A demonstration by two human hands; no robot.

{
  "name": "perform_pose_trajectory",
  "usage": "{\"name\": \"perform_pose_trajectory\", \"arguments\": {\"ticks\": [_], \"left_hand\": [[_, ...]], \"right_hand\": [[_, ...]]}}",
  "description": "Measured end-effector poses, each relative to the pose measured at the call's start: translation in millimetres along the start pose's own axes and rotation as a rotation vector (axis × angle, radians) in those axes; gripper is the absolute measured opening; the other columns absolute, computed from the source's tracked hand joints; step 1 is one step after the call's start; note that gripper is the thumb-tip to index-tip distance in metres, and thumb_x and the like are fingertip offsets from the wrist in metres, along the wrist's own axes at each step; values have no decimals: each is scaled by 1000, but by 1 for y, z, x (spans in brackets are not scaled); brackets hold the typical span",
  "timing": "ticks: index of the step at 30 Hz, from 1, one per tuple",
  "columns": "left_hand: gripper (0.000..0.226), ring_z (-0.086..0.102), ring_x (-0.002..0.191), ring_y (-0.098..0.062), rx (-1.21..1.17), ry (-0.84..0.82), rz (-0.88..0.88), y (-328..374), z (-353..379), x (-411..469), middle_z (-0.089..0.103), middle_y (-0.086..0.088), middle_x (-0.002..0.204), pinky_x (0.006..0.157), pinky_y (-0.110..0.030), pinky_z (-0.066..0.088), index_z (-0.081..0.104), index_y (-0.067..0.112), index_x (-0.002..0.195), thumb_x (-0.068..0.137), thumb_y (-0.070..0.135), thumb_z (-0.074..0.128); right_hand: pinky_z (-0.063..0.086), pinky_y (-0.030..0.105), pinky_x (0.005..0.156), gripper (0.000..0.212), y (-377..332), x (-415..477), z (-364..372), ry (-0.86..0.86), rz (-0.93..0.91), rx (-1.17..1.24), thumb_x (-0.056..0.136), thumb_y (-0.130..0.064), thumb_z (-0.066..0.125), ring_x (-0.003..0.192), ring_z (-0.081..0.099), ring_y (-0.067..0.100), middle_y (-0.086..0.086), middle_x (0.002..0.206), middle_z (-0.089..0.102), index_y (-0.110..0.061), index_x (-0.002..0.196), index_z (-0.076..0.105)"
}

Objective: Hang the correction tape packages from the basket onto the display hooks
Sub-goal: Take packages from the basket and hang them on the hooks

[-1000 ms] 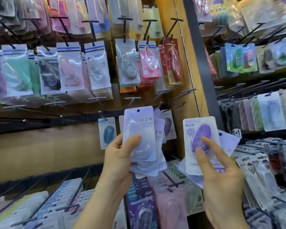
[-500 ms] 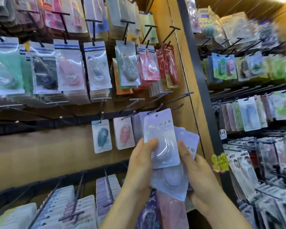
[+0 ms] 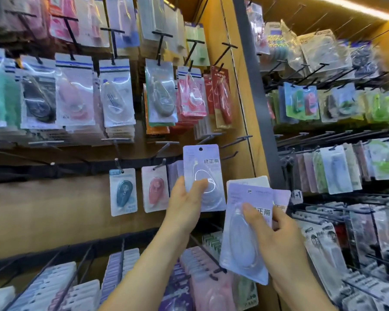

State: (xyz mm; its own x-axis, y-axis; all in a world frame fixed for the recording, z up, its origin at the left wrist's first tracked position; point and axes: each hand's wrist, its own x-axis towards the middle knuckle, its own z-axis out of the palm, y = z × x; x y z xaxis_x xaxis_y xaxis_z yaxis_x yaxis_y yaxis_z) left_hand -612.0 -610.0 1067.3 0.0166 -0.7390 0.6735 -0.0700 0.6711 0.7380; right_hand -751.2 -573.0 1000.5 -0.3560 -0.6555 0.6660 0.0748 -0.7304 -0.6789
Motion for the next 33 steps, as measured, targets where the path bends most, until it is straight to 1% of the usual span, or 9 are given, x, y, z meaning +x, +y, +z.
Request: {"name": "perform_pose_trajectory", "arguments": {"ticks": [5,9,13,16,18,20,26,30,33], "left_hand": [[14,67,87,-1,69,-8,-7,-6,3,7,72,15,94,73,-19,51,63,28,106,98,25,52],[30,65,107,-15,123,13,-111,-15,2,16,69,7,114,99,-39,50,57,29,125,96,37,53],[43,61,114,-21,193,35,-259,-19,0,34,64,3,125,105,-48,46,49,30,132,93,47,56],[43,63,110,-25,227,116,-307,-26,-10,56,65,-1,123,98,-48,51,56,25,123,86,42,69],[37,63,102,-20,352,178,-272,-32,-12,67,65,0,114,82,-36,55,59,20,116,87,38,72],[36,60,93,-16,468,223,-248,-37,-9,74,61,2,107,66,-26,50,58,19,111,85,37,75],[45,63,106,-26,572,204,-221,-48,-5,81,64,-7,116,91,-42,56,52,16,116,83,34,77],[49,60,98,-23,651,255,-183,-45,-14,71,60,-6,111,76,-35,52,45,20,108,79,39,79],[47,59,93,-17,545,384,-6,-24,-17,39,59,-3,107,71,-31,51,45,25,110,80,44,76]], "right_hand": [[52,29,64,6,8,11,-10,-70,-64,-53,86,-34,68,72,68,4,-15,78,74,-32,83,73],[48,11,58,4,11,14,-12,-145,-107,-94,83,-41,68,78,66,-2,-22,83,73,-39,84,72],[47,9,66,23,16,21,-11,-198,-148,-142,72,-57,62,89,64,-3,-16,97,73,-46,89,73],[52,20,74,26,23,31,-13,-242,-142,-135,73,-59,62,96,65,5,-14,100,73,-52,97,71],[55,34,80,26,27,38,-14,-282,-111,-86,75,-55,65,99,67,12,-13,99,74,-47,98,73],[56,35,80,28,28,42,-13,-314,-77,-31,75,-52,66,97,69,12,-13,98,75,-38,97,76],[56,33,79,20,27,46,-9,-389,-28,68,81,-36,71,93,72,10,-10,97,77,-28,98,77],[57,25,72,23,25,45,-9,-407,6,149,77,-34,71,89,73,11,-7,94,78,-24,97,77],[58,24,68,25,26,45,-9,-387,57,239,74,-33,71,86,74,14,-4,93,78,-22,96,77]]}}
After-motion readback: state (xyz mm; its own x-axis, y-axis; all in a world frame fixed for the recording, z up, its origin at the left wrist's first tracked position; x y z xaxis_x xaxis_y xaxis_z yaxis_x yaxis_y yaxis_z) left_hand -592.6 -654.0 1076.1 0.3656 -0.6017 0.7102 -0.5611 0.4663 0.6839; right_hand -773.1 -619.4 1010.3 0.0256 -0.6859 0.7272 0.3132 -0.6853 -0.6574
